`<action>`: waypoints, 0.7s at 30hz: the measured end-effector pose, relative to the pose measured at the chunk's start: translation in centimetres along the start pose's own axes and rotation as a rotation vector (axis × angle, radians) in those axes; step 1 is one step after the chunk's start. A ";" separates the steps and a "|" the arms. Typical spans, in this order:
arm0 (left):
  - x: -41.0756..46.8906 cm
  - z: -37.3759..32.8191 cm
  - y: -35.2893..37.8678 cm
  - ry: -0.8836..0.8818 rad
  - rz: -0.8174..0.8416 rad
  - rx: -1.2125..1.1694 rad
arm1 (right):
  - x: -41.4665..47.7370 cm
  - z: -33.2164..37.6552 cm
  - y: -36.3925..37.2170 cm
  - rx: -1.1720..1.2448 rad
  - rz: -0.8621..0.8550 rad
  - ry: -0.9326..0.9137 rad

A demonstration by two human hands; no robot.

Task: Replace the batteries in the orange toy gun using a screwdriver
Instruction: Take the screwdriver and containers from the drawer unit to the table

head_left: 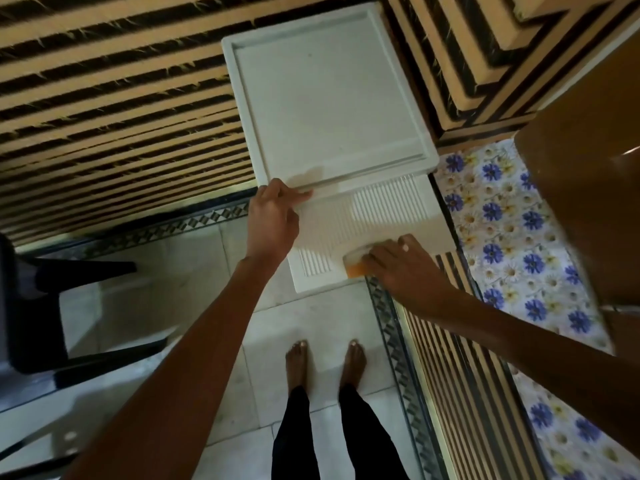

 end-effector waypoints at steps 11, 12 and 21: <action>-0.1 0.4 0.6 -0.062 -0.011 -0.052 | 7.6 -6.8 0.5 0.021 -0.041 0.217; -0.2 0.3 0.6 -0.064 -0.016 -0.049 | 7.6 -6.9 0.7 0.042 -0.060 0.240; -8.7 -3.4 2.0 -0.061 -0.129 -0.102 | 1.1 -6.0 2.0 0.467 -0.339 0.525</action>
Point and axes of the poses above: each hand's wrist, its own x-axis towards the middle knuckle, its own y-axis out of the palm, z = x × y, the point moved 7 cm from there along x, towards the middle knuckle, and after that the axes turned 8 degrees about -y, right-handed, at the moved point
